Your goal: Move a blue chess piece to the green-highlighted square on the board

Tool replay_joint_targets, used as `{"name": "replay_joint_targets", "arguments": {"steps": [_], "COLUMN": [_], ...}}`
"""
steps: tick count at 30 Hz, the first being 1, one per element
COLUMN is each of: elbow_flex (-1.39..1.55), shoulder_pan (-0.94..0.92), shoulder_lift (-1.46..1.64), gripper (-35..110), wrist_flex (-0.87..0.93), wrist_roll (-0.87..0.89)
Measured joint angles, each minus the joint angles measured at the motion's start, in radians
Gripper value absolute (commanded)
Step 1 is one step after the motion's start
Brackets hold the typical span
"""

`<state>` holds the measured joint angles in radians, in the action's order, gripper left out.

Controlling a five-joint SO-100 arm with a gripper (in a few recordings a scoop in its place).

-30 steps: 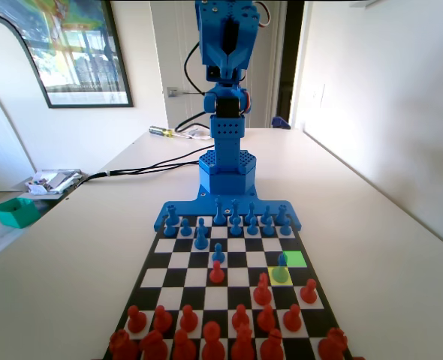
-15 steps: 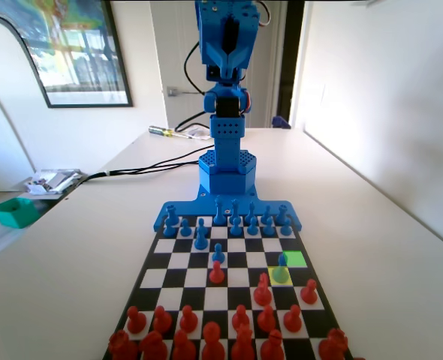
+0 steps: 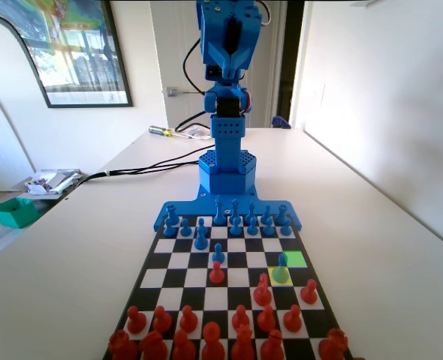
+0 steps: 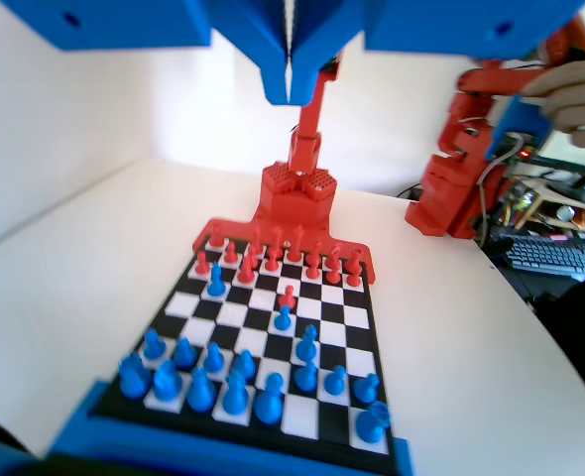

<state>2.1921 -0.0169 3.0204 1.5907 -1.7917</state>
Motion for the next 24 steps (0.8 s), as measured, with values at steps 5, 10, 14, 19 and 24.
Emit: {"name": "replay_joint_targets", "arguments": {"steps": [5, 10, 14, 19, 24], "elbow_flex": [-0.107, -0.275, -0.357, -0.396, -0.396], "shoulder_pan": [0.015, 0.015, 0.011, -0.003, 0.008], "shoulder_lift": [-0.14, -0.354, -0.531, -0.724, -0.908], "gripper": [1, 1, 1, 1, 1], "wrist_flex": [0.0, 0.003, -0.005, -0.064, -0.181], "wrist_roll": [0.012, 0.069, 0.104, 0.051, -0.002]}}
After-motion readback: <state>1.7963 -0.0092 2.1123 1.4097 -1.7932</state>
